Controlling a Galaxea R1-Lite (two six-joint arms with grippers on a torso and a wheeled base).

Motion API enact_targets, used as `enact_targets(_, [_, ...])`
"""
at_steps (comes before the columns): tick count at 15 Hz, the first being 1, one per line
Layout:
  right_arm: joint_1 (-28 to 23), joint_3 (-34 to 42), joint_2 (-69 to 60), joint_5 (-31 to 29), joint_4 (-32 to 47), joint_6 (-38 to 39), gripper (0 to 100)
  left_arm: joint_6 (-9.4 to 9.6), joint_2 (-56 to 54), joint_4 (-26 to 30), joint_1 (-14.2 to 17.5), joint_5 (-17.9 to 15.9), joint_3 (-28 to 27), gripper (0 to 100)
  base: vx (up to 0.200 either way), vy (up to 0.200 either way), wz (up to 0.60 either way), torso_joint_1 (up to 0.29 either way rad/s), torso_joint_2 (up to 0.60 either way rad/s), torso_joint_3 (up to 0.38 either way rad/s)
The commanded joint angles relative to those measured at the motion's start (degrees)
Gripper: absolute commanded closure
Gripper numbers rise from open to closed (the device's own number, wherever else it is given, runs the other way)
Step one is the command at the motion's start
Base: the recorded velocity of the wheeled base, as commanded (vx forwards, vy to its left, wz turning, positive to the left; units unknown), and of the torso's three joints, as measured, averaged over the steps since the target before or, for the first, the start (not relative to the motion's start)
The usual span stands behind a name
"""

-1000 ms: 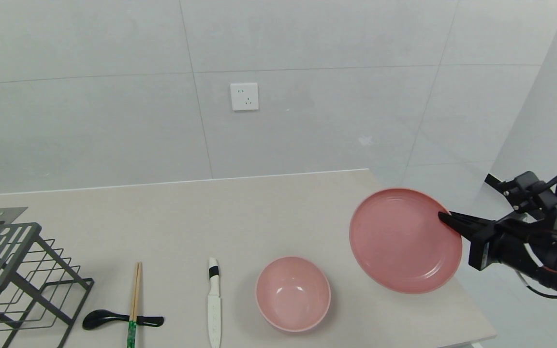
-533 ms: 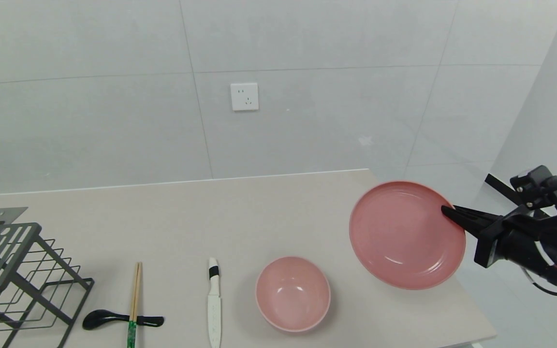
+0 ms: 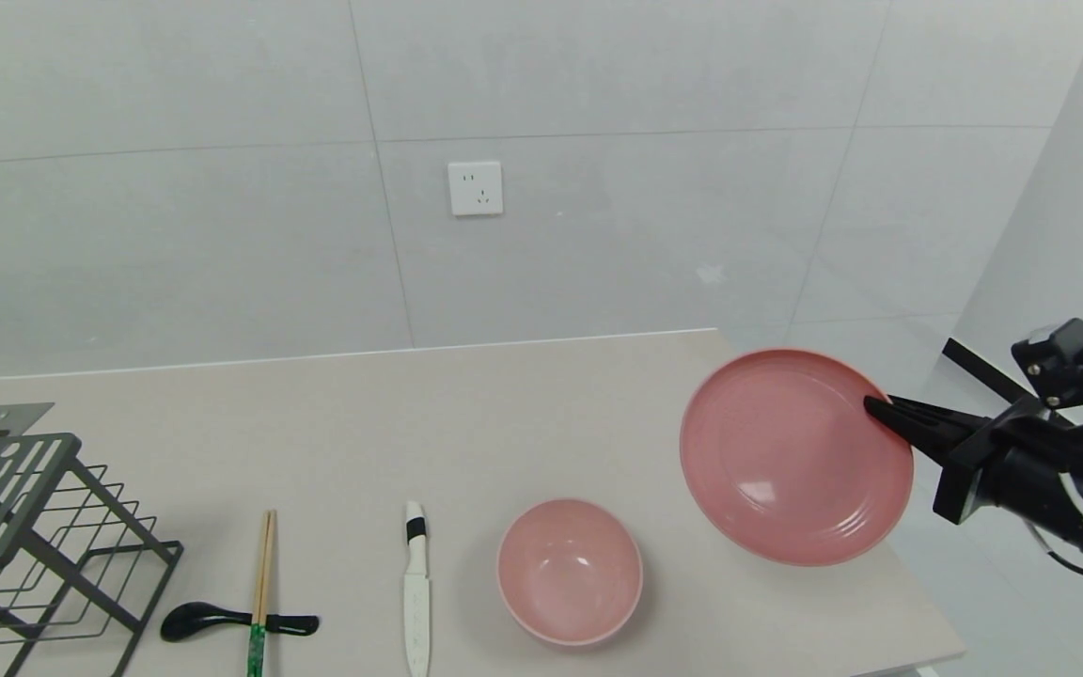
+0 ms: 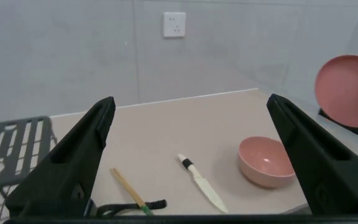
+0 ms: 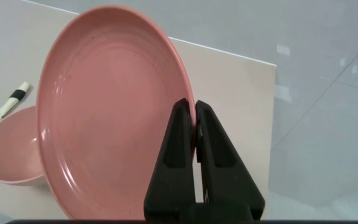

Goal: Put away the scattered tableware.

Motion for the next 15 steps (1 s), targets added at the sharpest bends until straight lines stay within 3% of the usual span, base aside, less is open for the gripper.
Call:
enact_targets(1, [0.2, 0.1, -0.6, 0.2, 0.0, -0.2, 100, 1.76, 11.3, -0.2, 0.1, -4.8, -5.7, 0, 0.000, 0.000, 0.00, 0.000, 0.00, 0.000])
enact_targets(4, [0.0, 0.2, -1.9, 0.3, 0.0, -0.2, 100, 7.56, 20.9, -2.5, -0.4, -6.2, -5.7, 0, 0.000, 0.000, 0.00, 0.000, 0.00, 0.000])
enact_targets(5, [0.0, 0.1, -2.2, 0.4, 0.0, -0.2, 100, 7.92, 22.7, -3.3, -1.0, -6.4, -5.8, 0, 0.000, 0.000, 0.00, 0.000, 0.00, 0.000])
enact_targets(6, [0.0, 0.2, -2.2, 0.4, 0.0, -0.2, 100, 8.09, 27.7, -7.4, -3.6, -6.4, -5.8, 0, 0.000, 0.000, 0.00, 0.000, 0.00, 0.000])
enact_targets(10, [0.3, 0.7, -1.9, 0.6, 0.0, -0.4, 100, 7.48, 41.8, -16.4, -14.4, -6.3, -4.7, 0, 0.000, 0.000, 0.00, 0.000, 0.00, 0.000])
enact_targets(11, [0.3, 0.7, -1.8, 0.7, 0.0, -0.5, 100, 7.48, 42.4, -16.7, -14.7, -6.3, -4.6, 0, 0.000, 0.000, 0.00, 0.000, 0.00, 0.000])
enact_targets(12, [0.7, 2.5, -1.7, 2.1, 0.0, -2.3, 100, 6.60, 50.9, -22.7, -17.0, -6.4, -3.8, 0, 0.000, 0.000, 0.00, 0.000, 0.00, 0.000])
enact_targets(13, [0.7, 2.6, -1.7, 2.2, 0.0, -2.4, 100, 6.60, 51.5, -23.4, -17.4, -6.4, -3.7, 0, 0.000, 0.000, 0.00, 0.000, 0.00, 0.000])
enact_targets(14, [0.4, 2.6, -1.7, 2.3, 0.0, -3.1, 100, 5.63, 56.3, -29.5, -19.5, -6.1, -2.5, 0, 0.000, 0.000, 0.00, 0.000, 0.00, 0.000])
enact_targets(15, [0.0, 2.2, -1.7, 2.3, -0.1, -3.1, 100, 3.96, 60.2, -31.8, -20.3, -6.2, -2.4, 0, 0.000, 0.000, 0.00, 0.000, 0.00, 0.000])
